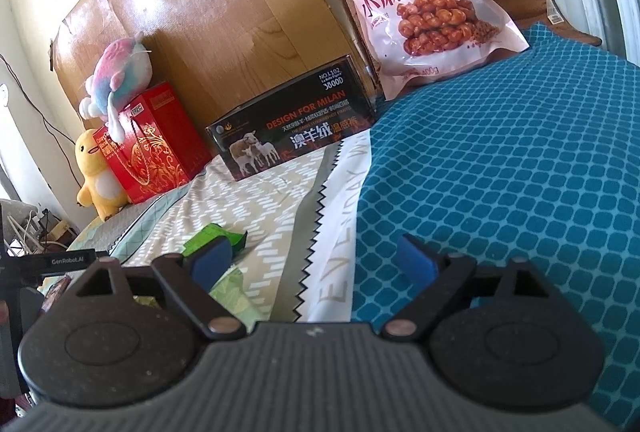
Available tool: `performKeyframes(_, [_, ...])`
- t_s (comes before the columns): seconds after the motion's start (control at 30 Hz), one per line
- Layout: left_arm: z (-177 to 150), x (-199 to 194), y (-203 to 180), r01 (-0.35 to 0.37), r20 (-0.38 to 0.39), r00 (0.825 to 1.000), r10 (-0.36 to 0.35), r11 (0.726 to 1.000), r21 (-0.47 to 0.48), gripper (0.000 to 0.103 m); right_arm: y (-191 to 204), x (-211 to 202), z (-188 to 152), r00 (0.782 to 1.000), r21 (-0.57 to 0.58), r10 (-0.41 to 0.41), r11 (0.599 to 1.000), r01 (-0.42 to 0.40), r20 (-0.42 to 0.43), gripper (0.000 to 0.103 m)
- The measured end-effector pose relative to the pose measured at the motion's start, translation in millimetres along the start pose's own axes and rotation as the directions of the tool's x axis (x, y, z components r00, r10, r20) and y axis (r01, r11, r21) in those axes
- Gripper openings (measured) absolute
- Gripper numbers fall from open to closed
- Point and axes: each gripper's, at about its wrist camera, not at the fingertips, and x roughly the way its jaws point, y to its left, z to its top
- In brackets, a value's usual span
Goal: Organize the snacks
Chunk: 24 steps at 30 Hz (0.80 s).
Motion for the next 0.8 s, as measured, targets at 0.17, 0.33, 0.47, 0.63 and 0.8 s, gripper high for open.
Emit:
performKeyframes(0.17, [7,0,-12,0.04,-0.013,0.999,-0.039,0.999,0.015,0.103,-1,0,0,1.0,0.012,0.009,1.0,-0.009,0.002,0.092])
performKeyframes(0.33, [14,-3,-28,0.069,-0.008,0.998,-0.068,0.997,0.038,0.103,-5,-1,1,1.0,0.035,0.028,0.999,-0.029,0.007,0.092])
performKeyframes(0.47, [16,-5,-41,0.088,-0.006,0.996,-0.088,0.994,0.059,0.103,-8,-2,1,0.999,0.051,0.045,0.998,-0.045,0.012,0.092])
performKeyframes(0.63, [16,-5,-53,0.11,-0.007,0.994,-0.11,0.991,0.081,0.103,-10,-2,2,0.997,0.043,0.069,0.997,-0.07,0.016,0.092])
performKeyframes(0.8, [16,-7,-53,0.132,-0.002,0.991,-0.133,0.988,0.08,0.103,-7,-5,1,0.996,0.022,0.087,0.996,-0.087,0.028,0.092])
